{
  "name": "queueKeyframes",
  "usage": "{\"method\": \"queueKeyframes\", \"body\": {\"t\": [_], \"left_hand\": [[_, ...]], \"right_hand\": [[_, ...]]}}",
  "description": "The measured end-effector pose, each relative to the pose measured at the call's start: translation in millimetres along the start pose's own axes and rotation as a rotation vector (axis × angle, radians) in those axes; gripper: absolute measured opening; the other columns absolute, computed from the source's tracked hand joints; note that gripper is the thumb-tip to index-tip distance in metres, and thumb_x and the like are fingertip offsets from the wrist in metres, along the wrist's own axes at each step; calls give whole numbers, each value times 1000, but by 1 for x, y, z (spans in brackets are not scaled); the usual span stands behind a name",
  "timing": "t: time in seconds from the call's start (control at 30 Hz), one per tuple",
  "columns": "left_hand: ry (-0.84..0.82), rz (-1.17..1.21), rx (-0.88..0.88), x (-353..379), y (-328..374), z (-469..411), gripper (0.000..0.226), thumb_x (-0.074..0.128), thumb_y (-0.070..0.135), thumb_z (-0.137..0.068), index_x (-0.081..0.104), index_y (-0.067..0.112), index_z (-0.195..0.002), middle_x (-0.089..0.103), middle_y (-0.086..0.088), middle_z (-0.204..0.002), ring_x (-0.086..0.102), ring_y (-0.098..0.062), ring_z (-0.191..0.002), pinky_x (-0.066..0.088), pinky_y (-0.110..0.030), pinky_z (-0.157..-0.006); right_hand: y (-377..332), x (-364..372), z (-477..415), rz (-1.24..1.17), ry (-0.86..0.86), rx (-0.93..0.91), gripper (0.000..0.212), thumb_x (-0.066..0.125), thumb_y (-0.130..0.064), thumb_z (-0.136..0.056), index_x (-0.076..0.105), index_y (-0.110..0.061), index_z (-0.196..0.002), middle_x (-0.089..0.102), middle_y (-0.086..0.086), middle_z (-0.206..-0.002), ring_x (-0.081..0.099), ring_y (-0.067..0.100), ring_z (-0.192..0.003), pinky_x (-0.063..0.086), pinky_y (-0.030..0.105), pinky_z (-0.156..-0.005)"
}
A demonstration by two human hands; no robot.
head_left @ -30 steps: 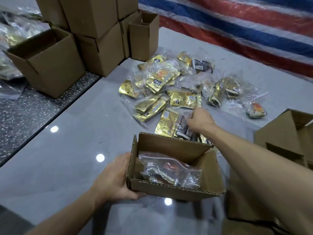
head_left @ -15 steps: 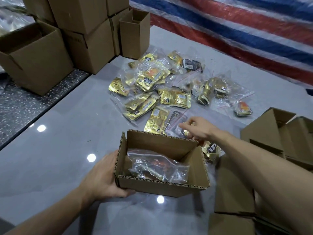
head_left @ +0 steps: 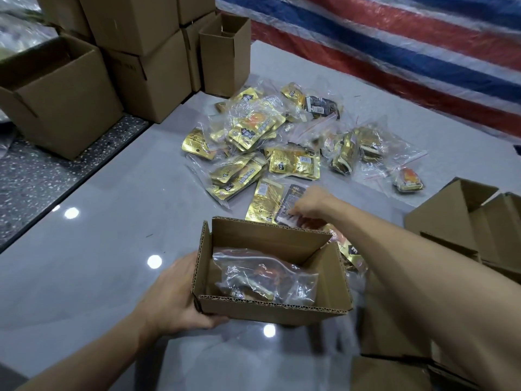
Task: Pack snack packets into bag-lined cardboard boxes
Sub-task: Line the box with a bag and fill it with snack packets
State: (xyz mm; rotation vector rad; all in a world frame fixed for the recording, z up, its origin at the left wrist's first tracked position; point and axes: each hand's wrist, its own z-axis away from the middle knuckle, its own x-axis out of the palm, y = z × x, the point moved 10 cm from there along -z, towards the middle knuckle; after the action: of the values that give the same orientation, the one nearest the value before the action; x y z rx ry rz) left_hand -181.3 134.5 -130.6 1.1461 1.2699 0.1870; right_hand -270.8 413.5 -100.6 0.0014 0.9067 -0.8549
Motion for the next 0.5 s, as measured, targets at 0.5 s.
{"method": "queueKeyframes", "body": {"t": [0.5], "left_hand": [[8, -33, 21, -8, 14, -3, 73, 83, 71, -54, 44, 59, -115, 46, 39, -115, 47, 16, -106, 39, -7, -84]], "right_hand": [[-14, -150, 91, 296, 395, -35, 26, 35, -18, -94, 44, -2, -76, 57, 19, -68, 53, 25, -46, 40, 23, -42]]}}
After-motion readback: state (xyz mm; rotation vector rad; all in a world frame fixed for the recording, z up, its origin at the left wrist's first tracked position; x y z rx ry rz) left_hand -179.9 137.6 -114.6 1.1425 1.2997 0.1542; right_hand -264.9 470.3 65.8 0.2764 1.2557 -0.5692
